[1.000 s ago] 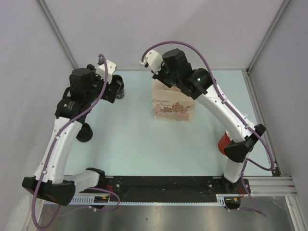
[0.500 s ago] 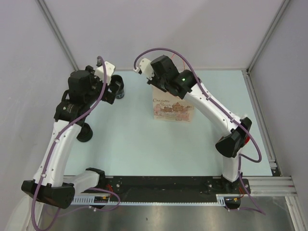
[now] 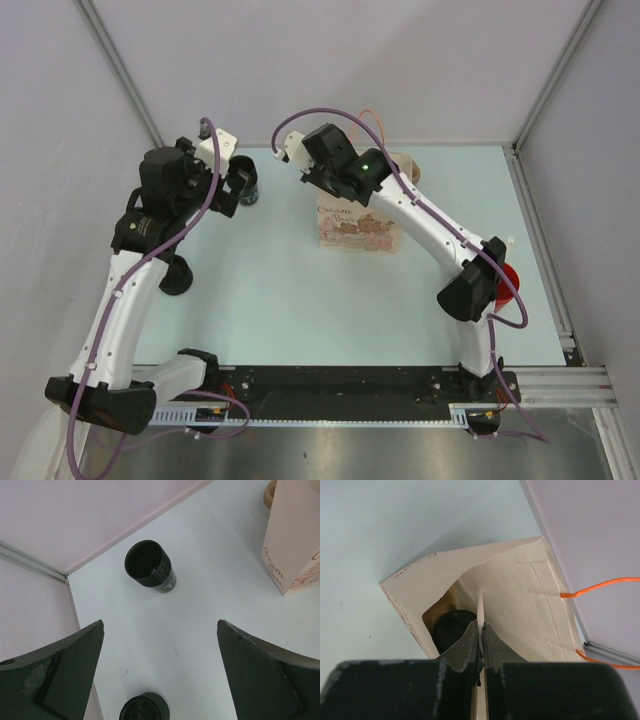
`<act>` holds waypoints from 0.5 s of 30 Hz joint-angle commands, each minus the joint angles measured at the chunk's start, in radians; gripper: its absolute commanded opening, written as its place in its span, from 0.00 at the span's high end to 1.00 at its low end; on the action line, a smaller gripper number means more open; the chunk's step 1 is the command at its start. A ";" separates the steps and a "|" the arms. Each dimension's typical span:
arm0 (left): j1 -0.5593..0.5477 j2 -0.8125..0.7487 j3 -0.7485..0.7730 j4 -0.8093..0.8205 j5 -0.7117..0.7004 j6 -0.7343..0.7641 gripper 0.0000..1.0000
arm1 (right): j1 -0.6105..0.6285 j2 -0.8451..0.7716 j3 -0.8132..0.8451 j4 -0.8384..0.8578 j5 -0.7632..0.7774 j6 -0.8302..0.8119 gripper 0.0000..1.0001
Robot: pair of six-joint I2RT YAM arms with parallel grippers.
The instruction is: Pack the takeout coffee
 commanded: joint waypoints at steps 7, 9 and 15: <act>0.010 -0.030 -0.009 0.028 0.032 -0.003 0.00 | 0.016 0.005 0.042 -0.016 0.016 0.014 0.87; 0.010 -0.028 -0.011 0.028 0.035 -0.003 0.01 | 0.018 0.003 0.045 -0.014 0.014 0.013 0.84; 0.010 -0.030 -0.012 0.023 0.043 -0.003 0.01 | 0.022 -0.010 0.043 -0.016 0.014 0.009 0.69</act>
